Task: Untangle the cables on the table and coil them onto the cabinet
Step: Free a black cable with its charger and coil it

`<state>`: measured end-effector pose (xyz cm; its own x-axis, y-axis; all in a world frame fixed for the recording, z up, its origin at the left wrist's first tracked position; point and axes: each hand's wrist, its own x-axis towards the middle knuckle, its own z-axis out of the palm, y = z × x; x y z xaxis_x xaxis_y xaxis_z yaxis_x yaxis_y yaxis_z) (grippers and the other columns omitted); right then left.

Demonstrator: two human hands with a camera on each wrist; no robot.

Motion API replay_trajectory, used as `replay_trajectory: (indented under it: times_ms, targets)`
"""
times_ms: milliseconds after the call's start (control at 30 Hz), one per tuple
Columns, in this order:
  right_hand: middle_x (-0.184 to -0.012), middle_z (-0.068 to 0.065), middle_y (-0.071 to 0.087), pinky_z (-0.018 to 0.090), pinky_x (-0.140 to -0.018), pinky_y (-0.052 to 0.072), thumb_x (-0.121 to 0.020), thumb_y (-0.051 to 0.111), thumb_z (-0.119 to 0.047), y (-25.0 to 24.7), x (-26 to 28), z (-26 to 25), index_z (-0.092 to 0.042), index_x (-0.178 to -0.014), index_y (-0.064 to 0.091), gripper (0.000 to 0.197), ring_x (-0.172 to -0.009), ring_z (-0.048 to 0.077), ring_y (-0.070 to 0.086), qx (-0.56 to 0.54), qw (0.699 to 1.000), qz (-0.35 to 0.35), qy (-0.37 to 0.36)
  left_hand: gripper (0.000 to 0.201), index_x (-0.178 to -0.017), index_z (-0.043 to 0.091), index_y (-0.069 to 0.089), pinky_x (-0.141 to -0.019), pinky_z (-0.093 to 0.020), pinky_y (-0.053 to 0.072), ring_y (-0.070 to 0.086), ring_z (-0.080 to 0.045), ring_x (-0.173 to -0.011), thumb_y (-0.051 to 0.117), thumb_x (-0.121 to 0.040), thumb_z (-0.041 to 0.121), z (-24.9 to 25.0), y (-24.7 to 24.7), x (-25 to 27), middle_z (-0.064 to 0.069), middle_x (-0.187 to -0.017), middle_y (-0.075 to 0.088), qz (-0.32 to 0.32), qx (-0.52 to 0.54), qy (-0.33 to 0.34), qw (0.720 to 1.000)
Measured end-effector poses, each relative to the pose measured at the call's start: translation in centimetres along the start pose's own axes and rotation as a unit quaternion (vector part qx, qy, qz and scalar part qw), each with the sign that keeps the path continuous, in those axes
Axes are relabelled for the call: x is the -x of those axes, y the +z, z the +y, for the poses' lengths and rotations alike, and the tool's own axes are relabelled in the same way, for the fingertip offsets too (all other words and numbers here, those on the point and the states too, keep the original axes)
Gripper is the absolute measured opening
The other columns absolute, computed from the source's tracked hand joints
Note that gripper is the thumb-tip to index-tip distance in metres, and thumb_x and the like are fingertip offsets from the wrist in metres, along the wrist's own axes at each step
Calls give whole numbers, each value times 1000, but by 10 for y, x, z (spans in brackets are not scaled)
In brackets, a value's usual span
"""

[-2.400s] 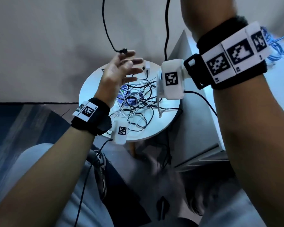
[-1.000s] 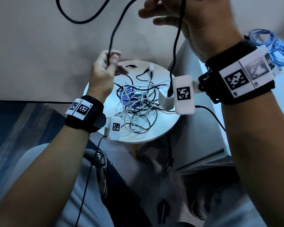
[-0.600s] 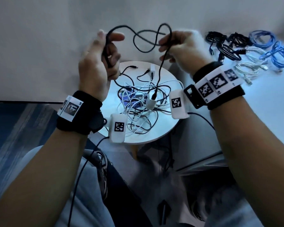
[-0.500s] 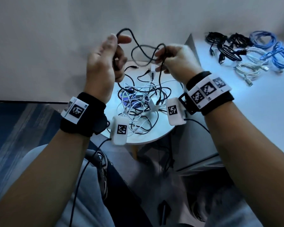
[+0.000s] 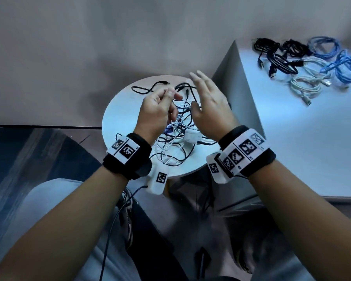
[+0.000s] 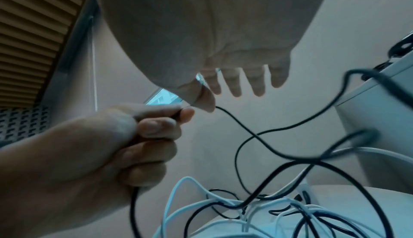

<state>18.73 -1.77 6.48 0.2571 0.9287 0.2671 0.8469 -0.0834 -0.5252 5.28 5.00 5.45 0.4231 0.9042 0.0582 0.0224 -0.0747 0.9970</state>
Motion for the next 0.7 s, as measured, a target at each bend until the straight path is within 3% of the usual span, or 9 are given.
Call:
replay_trajectory:
  times_ms: [100, 167, 200, 267, 367, 467, 567, 700]
  targets:
    - [-161, 2, 32, 44, -121, 15, -91, 35, -5, 7, 9, -5, -19, -154, 33, 65, -151, 28, 23, -13, 998, -14, -60, 36, -76, 10, 59, -41, -21, 29, 36, -15, -38, 47, -106, 26, -4, 8, 6, -7, -44, 49, -33, -4, 0, 999]
    - [-145, 4, 54, 52, -119, 24, -89, 34, -6, 8, 14, -3, -18, -145, 48, 59, -141, 28, 40, -36, 995, -3, -90, 34, -73, 8, 55, -42, -24, 26, 34, -16, -39, 47, -102, 25, -4, 9, 11, -4, -44, 46, -79, 24, 4, 997]
    - [-129, 3, 64, 53, -112, 35, -92, 37, -7, 8, 17, 1, -16, -137, 55, 50, -128, 27, 53, -60, 993, 13, -97, 32, -77, 5, 55, -44, -27, 21, 31, -16, -40, 45, -101, 23, -2, 9, 13, -2, -44, 44, -104, 62, 0, 993]
    - [-93, 2, 70, 43, -88, 49, -102, 43, -14, 4, 23, 6, -13, -120, 61, 25, -91, 22, 66, -131, 989, 29, -63, 30, -91, 0, 56, -46, -34, 13, 22, -14, -41, 39, -103, 22, 5, 4, 13, 2, -46, 38, -140, 188, -30, 972]
    - [-59, -4, 56, 34, -58, 46, -106, 45, -21, -1, 28, 9, -12, -101, 61, 19, -54, 18, 55, -248, 968, 22, 18, 37, -116, 5, 59, -44, -25, 17, 19, -9, -44, 28, -107, 24, 17, -10, 3, 6, -56, 36, -150, 341, -54, 927]
    - [-56, -11, 45, 33, -53, 40, -104, 46, -26, 1, 28, 5, -17, -97, 64, 21, -54, 13, 44, -252, 967, 14, 34, 40, -133, 8, 51, -44, -22, 21, 22, -8, -44, 23, -110, 27, 23, -23, -7, 7, -63, 44, -138, 375, -33, 916]
    - [-53, -12, 47, 28, -53, 33, -104, 48, -28, 8, 32, -3, -16, -100, 66, 22, -52, 7, 40, -201, 978, -41, 43, 44, -134, 14, 49, -41, -20, 29, 29, -6, -40, 19, -112, 35, 22, -34, -13, 8, -66, 52, -113, 368, -29, 922]
    - [-63, -5, 53, 35, -62, 38, -103, 48, -29, 21, 43, -14, -15, -100, 63, 21, -63, 18, 49, -122, 990, -70, 16, 55, -131, 15, 54, -38, -20, 23, 23, -6, -37, 15, -110, 48, 19, -45, -17, 7, -59, 46, -75, 360, -49, 929]
